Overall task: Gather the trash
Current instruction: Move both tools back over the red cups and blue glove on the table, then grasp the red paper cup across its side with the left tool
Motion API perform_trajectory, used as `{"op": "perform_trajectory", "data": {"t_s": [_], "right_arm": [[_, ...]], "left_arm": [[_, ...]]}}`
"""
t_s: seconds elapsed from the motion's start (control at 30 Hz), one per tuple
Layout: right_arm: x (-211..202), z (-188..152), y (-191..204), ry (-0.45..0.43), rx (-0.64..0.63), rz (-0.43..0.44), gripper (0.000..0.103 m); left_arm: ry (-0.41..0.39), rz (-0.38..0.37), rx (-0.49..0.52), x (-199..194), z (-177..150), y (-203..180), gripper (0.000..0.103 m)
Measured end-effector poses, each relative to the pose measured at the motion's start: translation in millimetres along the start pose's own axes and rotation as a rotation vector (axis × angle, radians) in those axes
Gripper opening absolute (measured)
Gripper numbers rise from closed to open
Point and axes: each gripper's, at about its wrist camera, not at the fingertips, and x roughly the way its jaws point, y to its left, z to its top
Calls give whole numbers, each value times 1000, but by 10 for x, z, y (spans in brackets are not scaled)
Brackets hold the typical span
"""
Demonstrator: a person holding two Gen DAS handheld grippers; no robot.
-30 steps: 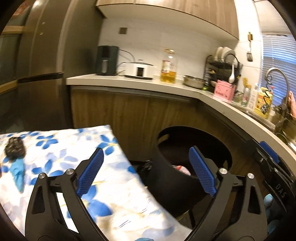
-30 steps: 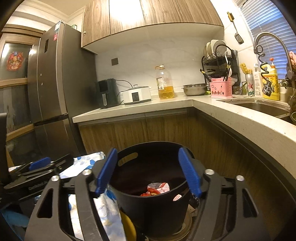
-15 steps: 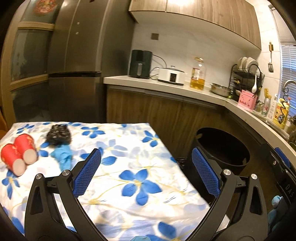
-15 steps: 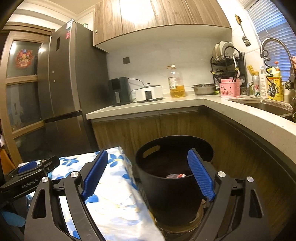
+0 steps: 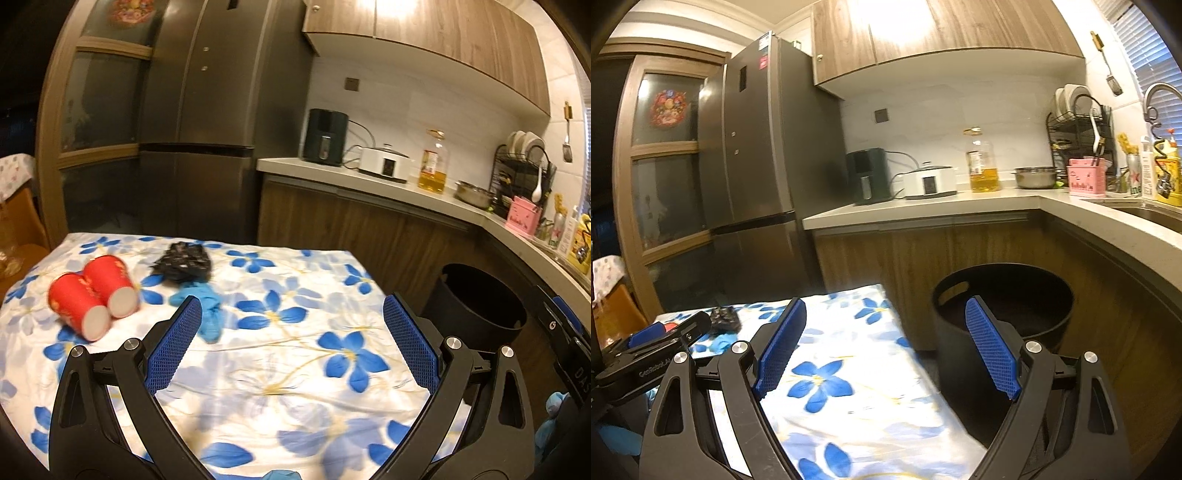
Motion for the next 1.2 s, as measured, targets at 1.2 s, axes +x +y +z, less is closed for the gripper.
{"op": "perform_trajectory", "data": {"t_s": [1.2], "right_arm": [[382, -328, 1723, 126, -124, 286, 85]], "left_arm": [[94, 143, 25, 185, -56, 2310, 97]]}}
